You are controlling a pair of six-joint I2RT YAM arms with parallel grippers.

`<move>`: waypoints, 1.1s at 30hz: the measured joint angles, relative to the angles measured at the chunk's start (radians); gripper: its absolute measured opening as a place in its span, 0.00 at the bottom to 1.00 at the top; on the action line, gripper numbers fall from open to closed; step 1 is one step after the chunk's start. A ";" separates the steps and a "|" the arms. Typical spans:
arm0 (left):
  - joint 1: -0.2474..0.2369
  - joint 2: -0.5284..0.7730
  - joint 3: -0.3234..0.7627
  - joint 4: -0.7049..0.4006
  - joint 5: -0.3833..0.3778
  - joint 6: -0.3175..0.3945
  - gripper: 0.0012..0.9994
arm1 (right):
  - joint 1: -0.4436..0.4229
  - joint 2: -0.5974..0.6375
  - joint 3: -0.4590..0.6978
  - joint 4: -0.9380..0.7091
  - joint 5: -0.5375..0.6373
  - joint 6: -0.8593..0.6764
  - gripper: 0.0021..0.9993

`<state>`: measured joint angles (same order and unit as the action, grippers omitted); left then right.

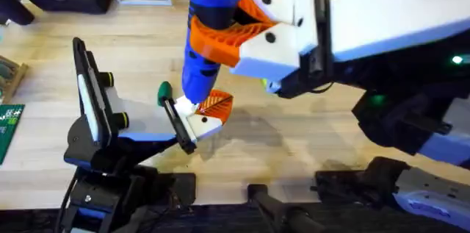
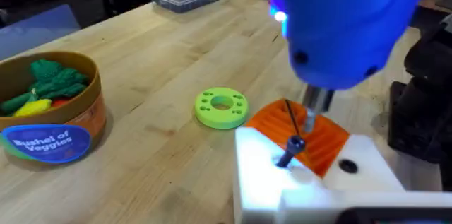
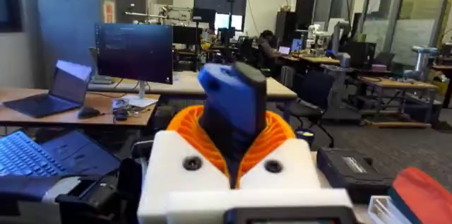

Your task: Pick up the gripper from the table and insert it into the empty holder that is missing its gripper. Then pick up a screw, insert it into the mounting hole, and use the screwdriver to tighten it. Finally, clean up the table by picking up the vegetable and placing it into the bucket.

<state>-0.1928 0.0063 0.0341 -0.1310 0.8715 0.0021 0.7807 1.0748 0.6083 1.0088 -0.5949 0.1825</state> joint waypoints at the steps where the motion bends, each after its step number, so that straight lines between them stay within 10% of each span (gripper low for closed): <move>1: 0.000 0.000 0.000 0.000 0.000 0.000 0.00 | 0.000 0.007 0.000 0.001 0.000 0.000 0.03; 33: 0.000 0.000 0.000 0.000 -0.001 -0.003 0.00 | 0.000 0.065 0.000 0.014 0.003 -0.001 0.03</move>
<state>-0.1928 0.0063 0.0341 -0.1314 0.8710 -0.0013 0.7807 1.1397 0.6083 1.0225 -0.5924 0.1820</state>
